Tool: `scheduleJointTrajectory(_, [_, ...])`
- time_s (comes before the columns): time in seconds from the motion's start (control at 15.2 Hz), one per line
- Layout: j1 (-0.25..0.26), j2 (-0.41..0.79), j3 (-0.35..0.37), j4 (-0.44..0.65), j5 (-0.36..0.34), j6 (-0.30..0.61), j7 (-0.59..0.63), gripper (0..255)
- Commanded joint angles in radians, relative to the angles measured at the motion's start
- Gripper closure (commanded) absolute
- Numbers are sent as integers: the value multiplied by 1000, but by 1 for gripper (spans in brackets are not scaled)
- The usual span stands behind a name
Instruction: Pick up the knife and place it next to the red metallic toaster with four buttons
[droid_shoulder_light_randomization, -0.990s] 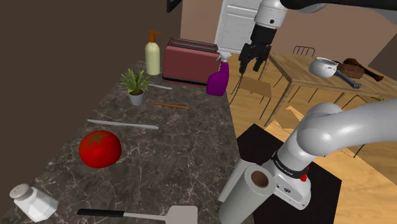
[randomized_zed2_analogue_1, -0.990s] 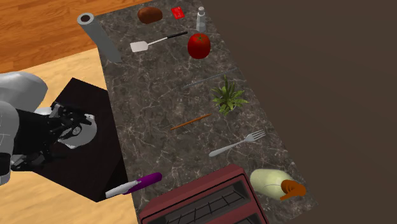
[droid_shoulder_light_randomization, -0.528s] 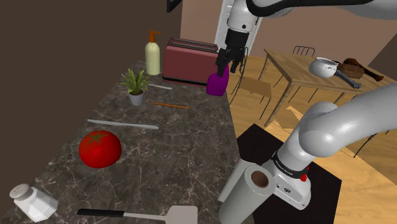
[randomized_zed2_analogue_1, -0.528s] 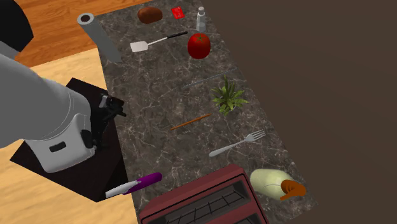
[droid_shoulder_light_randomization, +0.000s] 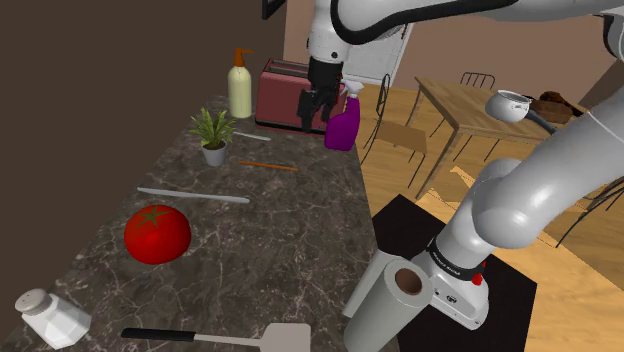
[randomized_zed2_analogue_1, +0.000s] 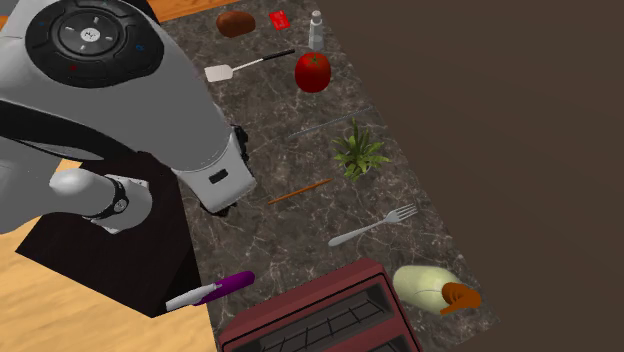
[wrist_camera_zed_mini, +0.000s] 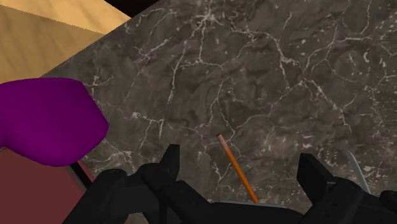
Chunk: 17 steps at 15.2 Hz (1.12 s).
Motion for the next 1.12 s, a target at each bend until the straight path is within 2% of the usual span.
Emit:
scheduleJointTrajectory(0.0, [16,70,19,49,-7,21,-12,0])
scheduleJointTrajectory(0.46, [76,292,91,216,-51,71,-28,0])
scheduleJointTrajectory(1.06, [174,576,164,475,-153,79,-36,0])
